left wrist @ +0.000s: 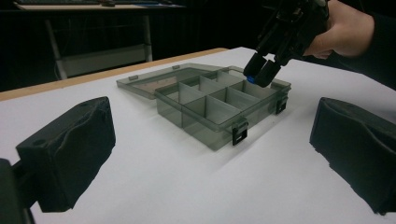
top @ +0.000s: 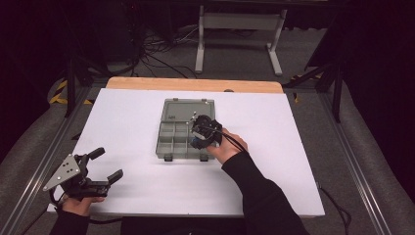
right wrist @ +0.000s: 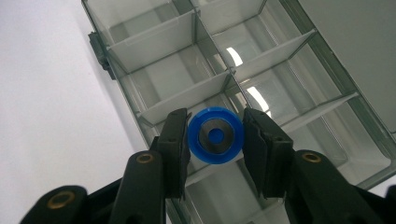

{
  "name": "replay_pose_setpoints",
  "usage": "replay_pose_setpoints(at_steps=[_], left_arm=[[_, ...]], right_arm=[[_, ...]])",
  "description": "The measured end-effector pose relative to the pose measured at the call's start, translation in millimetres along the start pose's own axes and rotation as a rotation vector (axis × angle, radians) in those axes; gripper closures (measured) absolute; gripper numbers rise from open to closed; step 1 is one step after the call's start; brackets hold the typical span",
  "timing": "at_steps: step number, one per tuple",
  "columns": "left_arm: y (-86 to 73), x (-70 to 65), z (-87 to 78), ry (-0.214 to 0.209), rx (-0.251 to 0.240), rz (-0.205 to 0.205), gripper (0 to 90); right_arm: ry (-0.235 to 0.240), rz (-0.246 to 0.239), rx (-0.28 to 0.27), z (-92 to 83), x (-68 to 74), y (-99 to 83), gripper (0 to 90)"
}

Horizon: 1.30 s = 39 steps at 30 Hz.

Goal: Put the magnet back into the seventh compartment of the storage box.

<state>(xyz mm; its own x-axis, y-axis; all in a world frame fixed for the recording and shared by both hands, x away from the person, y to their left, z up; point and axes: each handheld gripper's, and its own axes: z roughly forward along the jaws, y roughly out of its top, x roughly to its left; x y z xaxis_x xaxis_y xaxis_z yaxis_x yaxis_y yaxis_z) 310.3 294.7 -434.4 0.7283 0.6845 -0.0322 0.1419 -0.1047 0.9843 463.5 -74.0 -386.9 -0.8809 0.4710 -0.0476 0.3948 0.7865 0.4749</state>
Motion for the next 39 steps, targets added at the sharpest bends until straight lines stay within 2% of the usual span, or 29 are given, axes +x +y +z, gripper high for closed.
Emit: replay_pose_setpoints(at_steps=[30, 39], left_arm=[[0.3, 0.1, -0.8, -0.003, 0.001, -0.003, 0.6], [0.3, 0.2, -0.4, -0.003, -0.002, -0.001, 0.6]], right_arm=[[0.004, -0.005, 0.058, 24.9, 0.0, 3.7, 61.1], [-0.032, -0.018, 0.037, 14.4, 3.4, 3.3, 51.1]])
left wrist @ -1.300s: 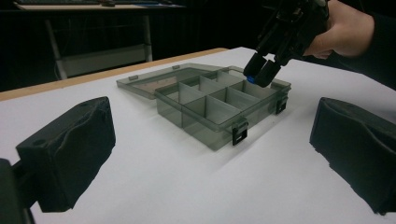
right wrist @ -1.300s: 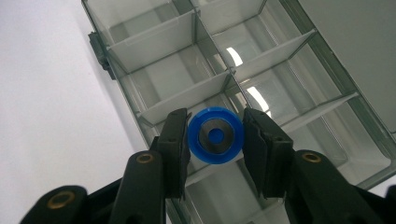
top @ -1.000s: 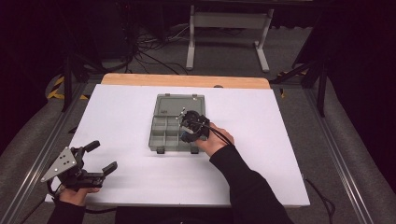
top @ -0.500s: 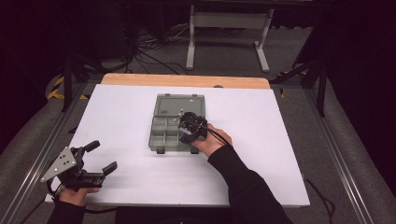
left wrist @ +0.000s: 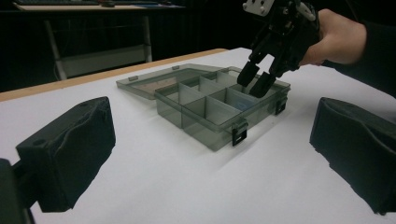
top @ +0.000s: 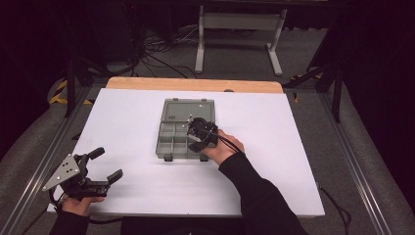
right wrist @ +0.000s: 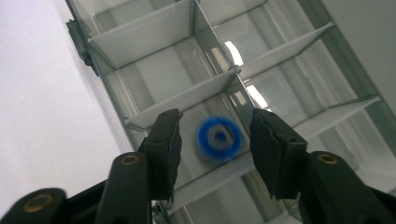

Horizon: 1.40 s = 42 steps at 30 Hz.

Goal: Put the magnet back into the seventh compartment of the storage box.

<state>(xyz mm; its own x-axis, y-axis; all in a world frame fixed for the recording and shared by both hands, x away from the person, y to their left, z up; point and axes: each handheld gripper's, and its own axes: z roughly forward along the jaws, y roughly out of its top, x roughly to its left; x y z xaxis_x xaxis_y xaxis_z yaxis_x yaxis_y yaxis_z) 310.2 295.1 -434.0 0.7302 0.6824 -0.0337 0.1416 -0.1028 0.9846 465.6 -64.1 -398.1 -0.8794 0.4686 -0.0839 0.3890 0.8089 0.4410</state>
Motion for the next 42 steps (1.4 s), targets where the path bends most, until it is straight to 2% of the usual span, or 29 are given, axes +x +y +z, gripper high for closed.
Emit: replay_pose_setpoints(at_steps=[3, 8, 14, 27, 28, 36, 38, 42], left_arm=[[0.1, 0.1, 0.3, 0.002, -0.002, -0.002, 0.6], [-0.1, 0.3, 0.7, 0.002, -0.004, -0.004, 0.6], [-0.1, -0.4, 2.2, -0.001, 0.002, -0.002, 0.6], [-0.2, -0.4, 4.1, -0.004, 0.008, -0.002, 0.6], [-0.3, -0.3, 4.2, -0.004, 0.008, -0.002, 0.6], [0.0, 0.0, 3.7, -0.005, 0.008, -0.003, 0.6], [0.0, 0.0, 3.8, -0.004, 0.008, -0.004, 0.6], [0.1, -0.3, 4.2, -0.003, 0.005, -0.005, 0.6]], right_arm=[[-0.006, 0.006, -0.021, -7.0, 0.5, -1.0, 46.9], [-0.025, 0.007, -0.078, -25.7, 2.3, -4.7, 31.7], [0.021, 0.045, -0.162, -50.5, 2.1, -13.8, 14.5], [-0.009, 0.042, -0.241, -85.8, 10.7, -42.7, 7.5], [-0.025, 0.042, -0.259, -90.8, 11.0, -48.4, 5.3], [-0.057, 0.063, -0.349, -111.4, 10.8, -75.4, 0.9], [-0.062, 0.066, -0.36, -113.7, 10.8, -80.3, 0.9], [-0.053, 0.08, -0.437, -118.3, 9.2, -101.4, 0.6]])
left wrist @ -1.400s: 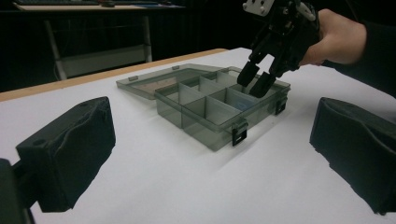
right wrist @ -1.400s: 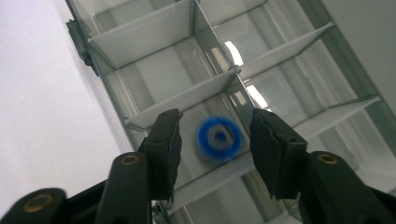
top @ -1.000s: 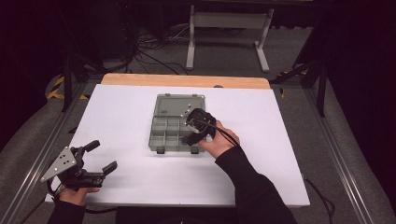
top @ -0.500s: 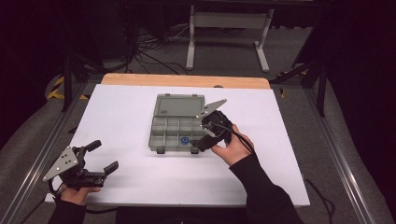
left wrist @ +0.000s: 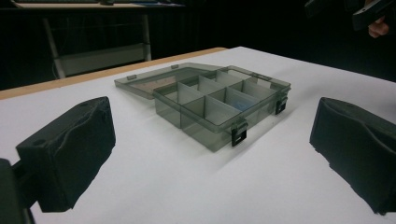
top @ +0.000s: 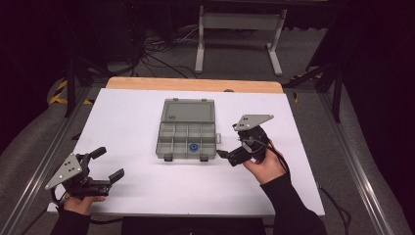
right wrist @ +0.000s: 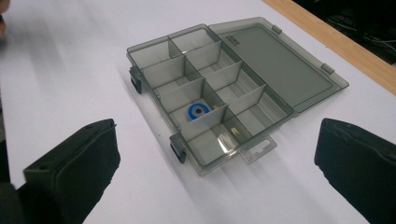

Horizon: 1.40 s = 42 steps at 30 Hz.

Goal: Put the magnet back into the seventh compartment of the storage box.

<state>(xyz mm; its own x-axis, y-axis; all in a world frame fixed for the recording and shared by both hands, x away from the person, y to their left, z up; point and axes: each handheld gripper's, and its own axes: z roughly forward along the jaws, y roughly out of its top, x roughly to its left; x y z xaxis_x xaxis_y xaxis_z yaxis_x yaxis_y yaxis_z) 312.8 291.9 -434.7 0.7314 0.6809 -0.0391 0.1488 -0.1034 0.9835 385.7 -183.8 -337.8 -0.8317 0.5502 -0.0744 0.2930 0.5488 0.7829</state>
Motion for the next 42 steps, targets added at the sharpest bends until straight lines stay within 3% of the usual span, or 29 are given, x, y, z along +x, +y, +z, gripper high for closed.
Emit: replay_pose_setpoints(at_steps=[5, 7, 12, 19, 27, 36, 42], left_arm=[[0.0, -0.5, 0.7, 0.0, 0.003, -0.004, 0.6], [0.1, -0.4, 0.9, 0.0, 0.005, 0.002, 0.6], [-0.1, -0.5, 1.2, 0.0, 0.004, -0.001, 0.6], [0.0, -0.7, 1.1, 0.001, 0.003, -0.001, 0.6], [0.1, -1.0, 1.0, 0.002, 0.003, 0.001, 0.6], [0.2, -1.4, 1.3, 0.0, 0.002, 0.004, 0.5], [0.5, -0.8, 0.3, -0.006, 0.002, 0.004, 0.5]], right_arm=[[-0.019, 0.015, -0.032, -8.2, -3.5, -11.3, 0.5], [-0.052, 0.019, -0.071, -15.2, -3.9, -20.3, 0.6], [-0.056, 0.021, -0.103, -22.3, -3.8, -29.7, 0.6], [-0.056, 0.063, -0.177, -35.6, -3.9, -48.1, 0.4], [-0.09, 0.052, -0.289, -52.2, 1.7, -72.4, 0.4], [-0.127, 0.056, -0.327, -60.1, 5.7, -93.9, 0.4], [-0.161, 0.049, -0.403, -66.2, 7.9, -109.8, 0.4]])
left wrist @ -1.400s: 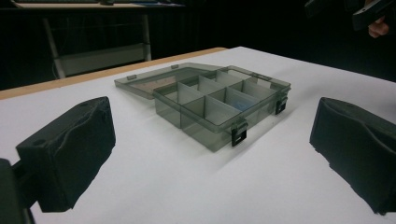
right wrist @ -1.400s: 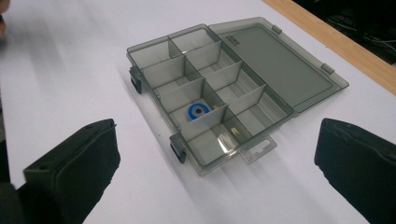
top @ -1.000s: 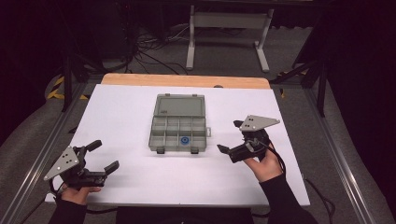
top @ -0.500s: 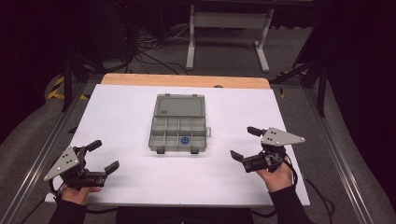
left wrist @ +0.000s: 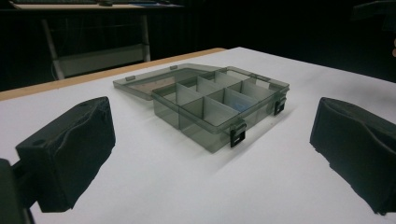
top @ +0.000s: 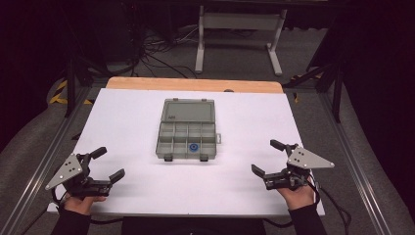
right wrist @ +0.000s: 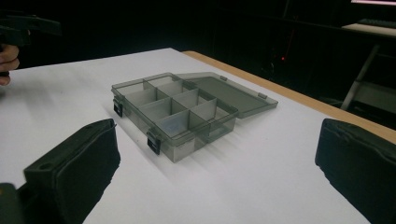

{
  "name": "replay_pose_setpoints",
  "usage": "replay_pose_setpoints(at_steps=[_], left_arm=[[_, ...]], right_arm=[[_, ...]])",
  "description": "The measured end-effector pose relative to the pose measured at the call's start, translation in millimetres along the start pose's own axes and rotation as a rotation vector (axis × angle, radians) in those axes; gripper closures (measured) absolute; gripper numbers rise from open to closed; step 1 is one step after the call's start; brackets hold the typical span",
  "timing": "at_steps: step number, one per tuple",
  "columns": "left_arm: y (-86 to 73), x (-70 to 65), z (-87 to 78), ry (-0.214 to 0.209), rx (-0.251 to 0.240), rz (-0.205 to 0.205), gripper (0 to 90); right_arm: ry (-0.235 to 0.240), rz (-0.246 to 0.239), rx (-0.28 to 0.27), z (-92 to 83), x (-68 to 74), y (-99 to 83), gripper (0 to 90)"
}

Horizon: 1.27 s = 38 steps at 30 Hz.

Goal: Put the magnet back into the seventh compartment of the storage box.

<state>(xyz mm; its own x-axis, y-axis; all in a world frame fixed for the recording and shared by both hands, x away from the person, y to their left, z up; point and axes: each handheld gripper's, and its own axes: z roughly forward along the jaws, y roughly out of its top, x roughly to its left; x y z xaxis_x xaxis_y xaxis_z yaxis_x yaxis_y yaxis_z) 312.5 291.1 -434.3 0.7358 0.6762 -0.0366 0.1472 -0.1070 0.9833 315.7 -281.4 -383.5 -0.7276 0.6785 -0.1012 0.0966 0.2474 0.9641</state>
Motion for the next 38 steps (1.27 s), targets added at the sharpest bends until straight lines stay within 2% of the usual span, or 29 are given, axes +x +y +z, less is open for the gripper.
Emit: replay_pose_setpoints(at_steps=[7, 11, 16, 22, 24, 26, 31, 38], left_arm=[[-0.1, -0.3, 0.4, -0.001, -0.006, 0.001, 0.4], [0.1, -0.1, -0.1, -0.006, -0.013, 0.001, 0.3], [0.1, 0.3, -0.9, -0.007, -0.019, -0.006, 0.2], [0.2, 1.5, -1.7, -0.013, -0.024, -0.009, 0.2], [-0.5, 2.7, -1.7, -0.021, -0.04, -0.036, 0.2], [-0.6, 3.8, -2.5, -0.025, -0.044, -0.044, 0.2], [-0.7, 3.9, -2.5, -0.021, -0.043, -0.041, 0.2], [-0.7, 3.6, -2.2, -0.019, -0.041, -0.037, 0.2]], right_arm=[[0.013, 0.009, -0.017, -6.0, 0.6, -22.4, 0.4], [-0.02, 0.037, -0.025, -9.3, 1.2, -31.4, 0.4], [-0.036, 0.077, -0.034, -12.2, -0.8, -42.0, 0.4], [-0.061, 0.094, 0.018, -12.2, -0.4, -54.5, 0.4], [-0.073, 0.104, 0.033, -10.4, -1.0, -56.2, 0.4], [-0.087, 0.121, 0.055, -8.3, -1.6, -57.7, 0.4], [-0.082, 0.124, 0.069, -5.3, -1.3, -58.9, 0.4], [-0.075, 0.126, 0.06, -4.5, -0.8, -58.4, 0.4]])
